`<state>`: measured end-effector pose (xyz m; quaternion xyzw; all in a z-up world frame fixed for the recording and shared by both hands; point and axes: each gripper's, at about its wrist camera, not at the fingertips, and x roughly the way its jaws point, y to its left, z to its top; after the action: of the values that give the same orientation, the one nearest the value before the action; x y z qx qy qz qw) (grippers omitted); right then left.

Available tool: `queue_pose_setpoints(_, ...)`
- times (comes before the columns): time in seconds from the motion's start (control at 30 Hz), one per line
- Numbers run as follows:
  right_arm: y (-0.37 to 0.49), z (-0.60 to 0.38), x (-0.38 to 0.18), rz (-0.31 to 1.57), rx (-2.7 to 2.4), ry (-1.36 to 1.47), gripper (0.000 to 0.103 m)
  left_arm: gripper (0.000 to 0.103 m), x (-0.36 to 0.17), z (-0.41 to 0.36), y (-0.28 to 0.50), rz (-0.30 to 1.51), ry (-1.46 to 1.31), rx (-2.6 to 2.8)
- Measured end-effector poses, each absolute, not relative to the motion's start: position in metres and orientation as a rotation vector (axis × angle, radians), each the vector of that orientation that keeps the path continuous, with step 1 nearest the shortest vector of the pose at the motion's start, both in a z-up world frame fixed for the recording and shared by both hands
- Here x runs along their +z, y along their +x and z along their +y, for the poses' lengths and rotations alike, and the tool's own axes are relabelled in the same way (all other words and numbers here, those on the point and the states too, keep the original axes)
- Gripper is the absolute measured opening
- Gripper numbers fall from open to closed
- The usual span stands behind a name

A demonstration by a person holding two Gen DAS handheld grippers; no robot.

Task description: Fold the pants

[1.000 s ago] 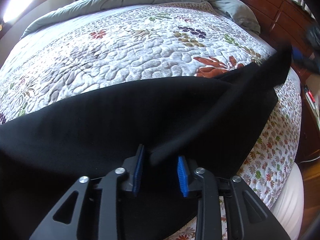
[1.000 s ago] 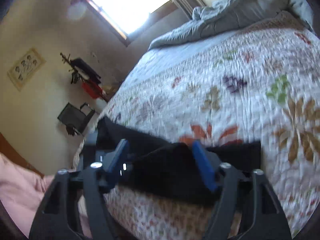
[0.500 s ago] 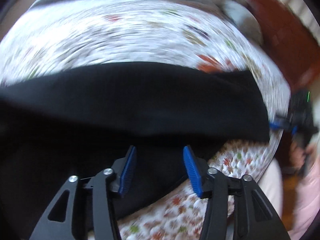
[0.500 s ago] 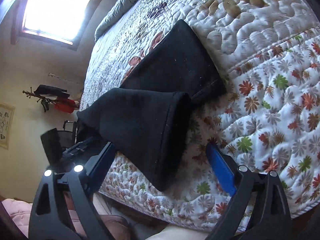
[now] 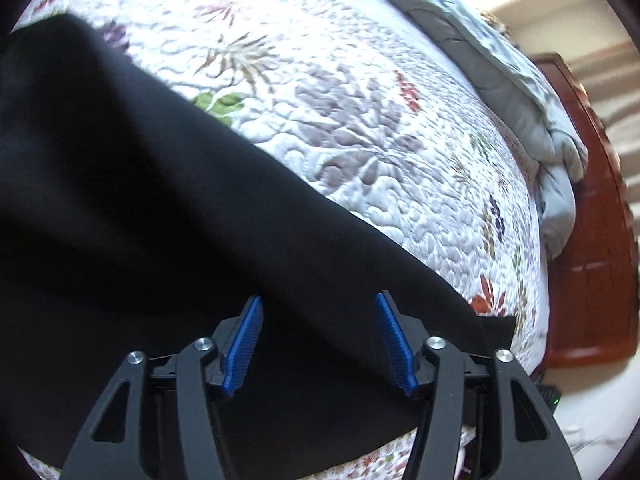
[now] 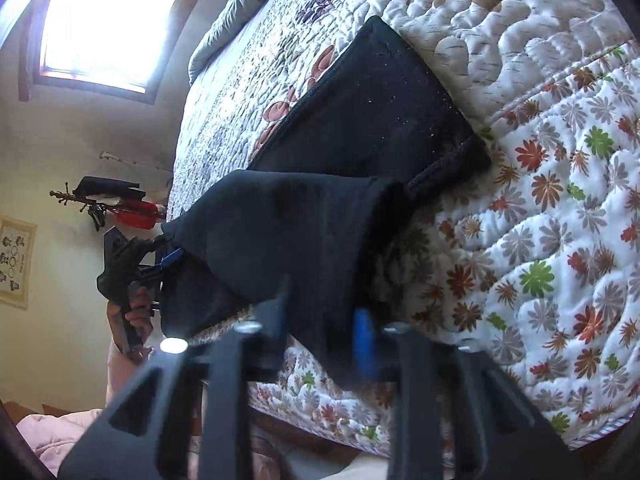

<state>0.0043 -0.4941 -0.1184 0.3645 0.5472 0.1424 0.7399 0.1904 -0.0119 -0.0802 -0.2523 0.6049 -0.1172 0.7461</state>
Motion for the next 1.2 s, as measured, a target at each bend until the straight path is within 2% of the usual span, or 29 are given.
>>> queue_pose_setpoints(0.03, 0.004, -0.497, -0.117, 1.199, 0.313, 0.8, 0.011, 0.046, -0.084, -0.011, 0.193, 1.334, -0.562, -0.246)
queue_pose_setpoints(0.1, 0.004, -0.5, -0.116, 1.196, 0.31, 0.796, 0.008, 0.022, -0.089, -0.008, 0.195, 1.352, -0.556, -0.218)
queue_pose_setpoints(0.2, 0.006, -0.501, -0.106, 1.181, 0.314, 0.78, 0.006, 0.004, -0.095, 0.003, 0.191, 1.348, -0.592, -0.203)
queue_pose_setpoints(0.4, 0.022, -0.507, -0.068, 1.115, 0.314, 0.702, 0.006, 0.003, -0.079, 0.004, 0.163, 1.249, -0.571, -0.195)
queue_pose_setpoints(0.6, 0.043, -0.52, -0.031, 1.029, 0.287, 0.604, 0.006, 0.003, -0.052, -0.024, 0.097, 1.065, -0.431, -0.116)
queue_pose_setpoints(0.63, 0.047, -0.523, -0.034, 1.04, 0.268, 0.594, 0.006, 0.0, -0.055, -0.029, 0.086, 1.061, -0.417, -0.115)
queue_pose_setpoints(0.7, 0.056, -0.523, -0.048, 1.069, 0.23, 0.576, 0.006, 0.0, -0.073, -0.042, 0.067, 1.117, -0.419, -0.145)
queue_pose_setpoints(0.83, 0.07, -0.513, -0.099, 1.247, 0.117, 0.495, 0.008, 0.0, -0.103, -0.055, 0.055, 1.183, -0.389, -0.183)
queue_pose_setpoints(0.9, 0.07, -0.511, -0.104, 1.238, 0.094, 0.486, 0.01, 0.0, -0.099, -0.053, 0.057, 1.177, -0.368, -0.181)
queue_pose_setpoints(0.97, 0.068, -0.51, -0.099, 1.228, 0.082, 0.487, 0.02, 0.0, -0.087, -0.043, 0.065, 1.158, -0.352, -0.167)
queue_pose_setpoints(1.03, 0.065, -0.505, -0.085, 1.211, 0.011, 0.407, 0.036, 0.001, -0.076, -0.029, 0.075, 1.145, -0.355, -0.15)
queue_pose_setpoints(1.07, 0.064, -0.501, -0.076, 1.202, -0.033, 0.353, 0.04, 0.006, -0.069, -0.018, 0.082, 1.141, -0.361, -0.127)
queue_pose_setpoints(1.1, 0.062, -0.493, -0.065, 1.179, -0.067, 0.302, 0.048, 0.014, -0.062, -0.006, 0.088, 1.134, -0.376, -0.108)
queue_pose_setpoints(1.13, 0.059, -0.487, -0.058, 1.155, -0.062, 0.283, 0.049, 0.018, -0.057, 0.004, 0.094, 1.125, -0.388, -0.091)
queue_pose_setpoints(1.2, 0.062, -0.464, -0.042, 1.103, 0.009, 0.287, 0.05, 0.048, -0.045, 0.023, 0.11, 1.108, -0.397, -0.05)
